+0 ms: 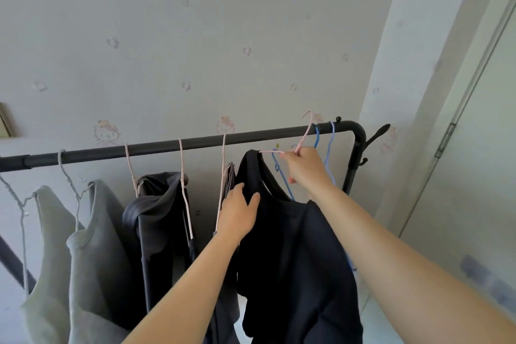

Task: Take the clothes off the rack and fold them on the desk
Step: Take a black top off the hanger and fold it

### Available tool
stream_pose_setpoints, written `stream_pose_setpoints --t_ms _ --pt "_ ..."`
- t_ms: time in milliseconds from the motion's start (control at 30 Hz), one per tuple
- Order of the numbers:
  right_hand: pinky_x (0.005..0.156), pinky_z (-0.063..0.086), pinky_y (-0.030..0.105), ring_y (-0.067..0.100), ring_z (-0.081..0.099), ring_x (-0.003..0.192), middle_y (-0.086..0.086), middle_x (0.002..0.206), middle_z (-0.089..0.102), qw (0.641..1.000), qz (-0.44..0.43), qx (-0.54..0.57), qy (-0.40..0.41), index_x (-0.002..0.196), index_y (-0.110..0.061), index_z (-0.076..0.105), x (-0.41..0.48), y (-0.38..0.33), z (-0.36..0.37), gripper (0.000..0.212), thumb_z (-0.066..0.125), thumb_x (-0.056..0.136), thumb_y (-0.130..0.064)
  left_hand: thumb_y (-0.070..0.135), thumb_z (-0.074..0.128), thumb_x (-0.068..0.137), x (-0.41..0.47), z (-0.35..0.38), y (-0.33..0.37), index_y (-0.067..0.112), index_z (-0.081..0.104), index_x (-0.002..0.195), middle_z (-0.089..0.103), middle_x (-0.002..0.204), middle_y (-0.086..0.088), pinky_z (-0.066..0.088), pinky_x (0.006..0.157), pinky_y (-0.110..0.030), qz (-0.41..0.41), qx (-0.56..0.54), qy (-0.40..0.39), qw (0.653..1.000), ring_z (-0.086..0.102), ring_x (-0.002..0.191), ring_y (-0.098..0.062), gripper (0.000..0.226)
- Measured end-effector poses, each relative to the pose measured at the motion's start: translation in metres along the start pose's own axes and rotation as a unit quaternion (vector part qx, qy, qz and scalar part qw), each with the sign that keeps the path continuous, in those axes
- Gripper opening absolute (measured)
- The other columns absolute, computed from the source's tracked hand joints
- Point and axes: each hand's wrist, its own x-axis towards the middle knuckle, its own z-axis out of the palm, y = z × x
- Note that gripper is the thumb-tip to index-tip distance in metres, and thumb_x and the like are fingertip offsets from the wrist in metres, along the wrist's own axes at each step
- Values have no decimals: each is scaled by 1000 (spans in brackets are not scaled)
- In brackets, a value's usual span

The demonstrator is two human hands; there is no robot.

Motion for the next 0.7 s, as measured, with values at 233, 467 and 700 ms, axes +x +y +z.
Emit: stream_pose_setpoints --t_ms 233,467,700 --pt "40 26 15 5 30 41 -4 54 36 998 34 15 -49 100 -10 69 -45 28 -37 23 49 100 -20 44 46 98 -1 22 5 6 19 152 26 156 -11 29 111 -35 -11 -14 -17 1000 31 141 -26 70" --pt "41 25 12 6 26 44 -5 55 30 997 66 10 -27 98 -19 74 -88 66 -59 27 49 100 -27 38 49 98 -19 55 -3 7 13 152 12 159 -12 29 111 -42 6 26 -12 1000 20 144 -30 72" --pt "50 28 19 15 23 50 5 56 25 998 67 -15 10 84 -27 79 -125 90 -77 25 59 93 -40 24 47 98 -41 64 -16 5 44 132 49 133 -10 43 96 -42 84 70 2 994 46 122 -28 39"
